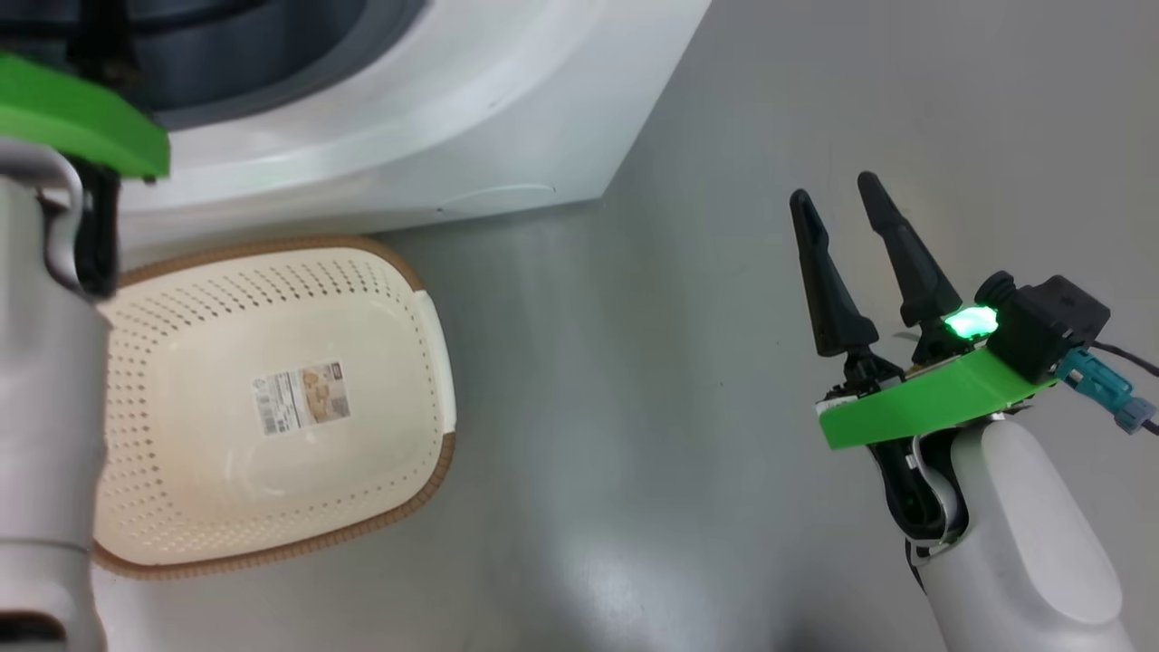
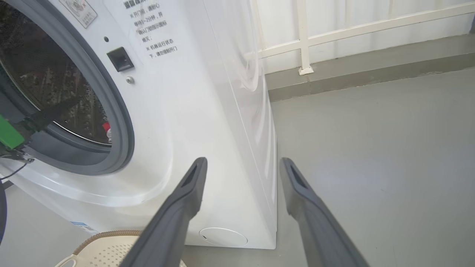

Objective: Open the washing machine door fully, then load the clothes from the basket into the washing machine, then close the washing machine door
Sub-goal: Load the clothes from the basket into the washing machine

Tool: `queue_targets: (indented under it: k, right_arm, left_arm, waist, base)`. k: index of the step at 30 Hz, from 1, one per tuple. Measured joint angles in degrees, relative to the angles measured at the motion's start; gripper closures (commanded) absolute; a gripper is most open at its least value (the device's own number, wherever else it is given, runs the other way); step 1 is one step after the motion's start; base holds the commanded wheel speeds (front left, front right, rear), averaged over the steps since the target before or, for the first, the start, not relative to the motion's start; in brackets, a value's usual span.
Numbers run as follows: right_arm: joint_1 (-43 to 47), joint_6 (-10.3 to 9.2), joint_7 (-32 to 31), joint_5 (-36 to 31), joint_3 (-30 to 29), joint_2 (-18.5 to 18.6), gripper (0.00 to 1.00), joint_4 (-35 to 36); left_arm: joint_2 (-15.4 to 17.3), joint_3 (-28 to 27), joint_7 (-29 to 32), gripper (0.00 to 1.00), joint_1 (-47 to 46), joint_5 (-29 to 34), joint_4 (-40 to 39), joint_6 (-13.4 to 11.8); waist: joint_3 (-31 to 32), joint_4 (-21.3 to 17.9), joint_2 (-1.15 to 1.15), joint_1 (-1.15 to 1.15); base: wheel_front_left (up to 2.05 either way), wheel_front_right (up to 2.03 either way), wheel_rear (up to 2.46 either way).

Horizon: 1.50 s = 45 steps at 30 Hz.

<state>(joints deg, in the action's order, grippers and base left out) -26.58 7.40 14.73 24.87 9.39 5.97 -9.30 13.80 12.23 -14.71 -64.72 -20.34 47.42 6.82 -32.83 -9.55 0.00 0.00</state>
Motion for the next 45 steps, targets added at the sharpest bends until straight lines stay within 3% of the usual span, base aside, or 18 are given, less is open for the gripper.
queue_targets:
  k: [17, 34, 45]
  right_arm:
    - [4.1, 0.00, 0.0, 0.6, 0.9, 1.7, 0.00, -2.2]
    - [7.0, 0.00, 0.0, 2.1, 1.7, 2.6, 0.00, -3.8]
    - [10.4, 0.00, 0.0, 2.6, 2.5, 3.3, 0.00, -4.7]
  left_arm:
    - [-2.8, -4.1, 0.0, 0.00, 20.4, 1.2, -12.7, 0.1]
    - [-3.3, -9.4, 0.0, 0.00, 40.0, 2.7, -22.7, 0.4]
    - [-5.7, -12.6, 0.0, 0.00, 51.2, 3.0, -29.3, 0.4]
  waist:
    - [9.6, 2.3, 0.00, 0.00]
    - [18.1, 4.1, 0.00, 0.00]
    - [23.2, 5.6, 0.00, 0.00]
  base:
    - [0.00, 0.00, 0.00]
    - [0.00, 0.00, 0.00]
    - [0.00, 0.00, 0.00]
